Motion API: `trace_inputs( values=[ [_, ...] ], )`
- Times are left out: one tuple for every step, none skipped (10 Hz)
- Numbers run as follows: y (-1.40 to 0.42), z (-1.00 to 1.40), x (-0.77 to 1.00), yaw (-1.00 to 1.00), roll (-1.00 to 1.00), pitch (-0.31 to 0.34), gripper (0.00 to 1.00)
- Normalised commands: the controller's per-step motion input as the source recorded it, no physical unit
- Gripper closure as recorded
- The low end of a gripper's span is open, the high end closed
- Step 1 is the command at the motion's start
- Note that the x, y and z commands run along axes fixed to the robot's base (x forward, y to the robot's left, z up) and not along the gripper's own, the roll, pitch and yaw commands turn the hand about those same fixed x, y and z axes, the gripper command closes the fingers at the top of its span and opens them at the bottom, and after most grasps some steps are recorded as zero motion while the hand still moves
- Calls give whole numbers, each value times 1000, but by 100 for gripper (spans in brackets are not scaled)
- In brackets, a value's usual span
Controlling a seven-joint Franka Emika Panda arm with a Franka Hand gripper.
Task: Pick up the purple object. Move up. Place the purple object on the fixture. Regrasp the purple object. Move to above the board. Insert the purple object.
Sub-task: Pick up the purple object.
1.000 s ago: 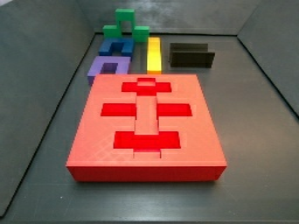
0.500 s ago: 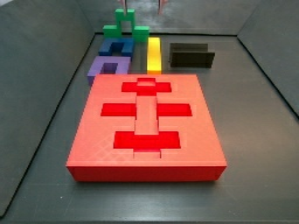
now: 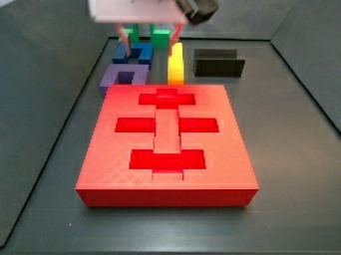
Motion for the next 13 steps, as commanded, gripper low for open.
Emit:
trace_inputs(
  values=[
    [-383, -566, -329, 117, -9, -277, 0],
    [-14, -440, -86, 120, -24, -227, 0],
    [0, -514, 0, 126, 0, -196, 0],
    [0, -446, -160, 43, 90, -210, 0],
    [-54, -303, -257, 0, 207, -166, 0],
    [-29, -174, -226, 0, 213, -80, 0],
    [0, -89, -131, -20, 204, -30, 0],
    [0, -43, 0, -26, 219, 0, 0],
    [0, -49, 174, 0, 214, 0, 0],
    [0, -37, 411, 0, 216, 26, 0],
    [0, -40, 429, 0, 191, 30, 0],
    [0, -126, 277, 0, 196, 4, 0],
    [0, -223, 0, -26, 187, 0, 0]
  ],
)
